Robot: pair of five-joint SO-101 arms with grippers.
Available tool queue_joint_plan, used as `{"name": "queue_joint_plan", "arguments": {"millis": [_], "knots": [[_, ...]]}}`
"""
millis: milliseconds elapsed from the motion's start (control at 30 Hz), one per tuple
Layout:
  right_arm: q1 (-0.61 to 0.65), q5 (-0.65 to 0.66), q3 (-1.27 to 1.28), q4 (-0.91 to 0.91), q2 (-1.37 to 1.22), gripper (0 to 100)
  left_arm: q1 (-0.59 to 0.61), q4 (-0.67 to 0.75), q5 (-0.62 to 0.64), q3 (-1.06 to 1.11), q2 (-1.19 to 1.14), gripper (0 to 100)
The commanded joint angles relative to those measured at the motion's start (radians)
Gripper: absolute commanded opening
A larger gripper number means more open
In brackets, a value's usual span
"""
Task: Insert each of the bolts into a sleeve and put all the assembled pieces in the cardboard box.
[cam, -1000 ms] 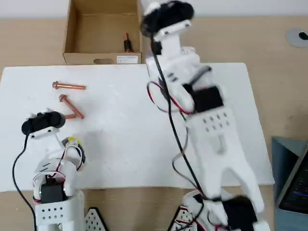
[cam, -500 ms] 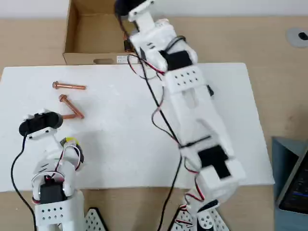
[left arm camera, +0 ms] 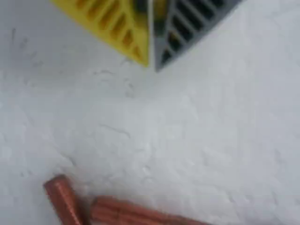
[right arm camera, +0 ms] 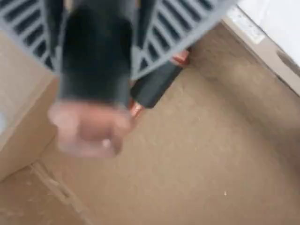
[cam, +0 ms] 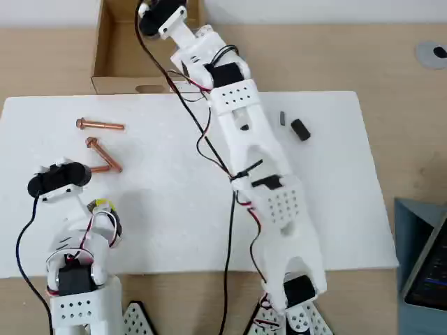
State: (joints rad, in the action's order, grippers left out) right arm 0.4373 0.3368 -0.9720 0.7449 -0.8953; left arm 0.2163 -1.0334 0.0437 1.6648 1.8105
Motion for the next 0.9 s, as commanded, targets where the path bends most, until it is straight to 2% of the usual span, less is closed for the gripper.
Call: {"name": "queue_joint_plan", "arguments": {"millis": [0, 500, 867], "knots": [[0.021, 0.017, -0.186, 0.008, -0.059, 9.8, 0.009, 0.017, -0.003, -0.006, 0.012, 0], [0.025, 0.017, -0.355, 0.107, -0.162, 10.0, 0.009, 0.017, -0.005, -0.006, 0.012, 0], [0.022, 0.012, -0.595, 0.457, -0.163, 9.9, 0.009, 0.017, -0.005, -0.006, 0.012, 0]]}}
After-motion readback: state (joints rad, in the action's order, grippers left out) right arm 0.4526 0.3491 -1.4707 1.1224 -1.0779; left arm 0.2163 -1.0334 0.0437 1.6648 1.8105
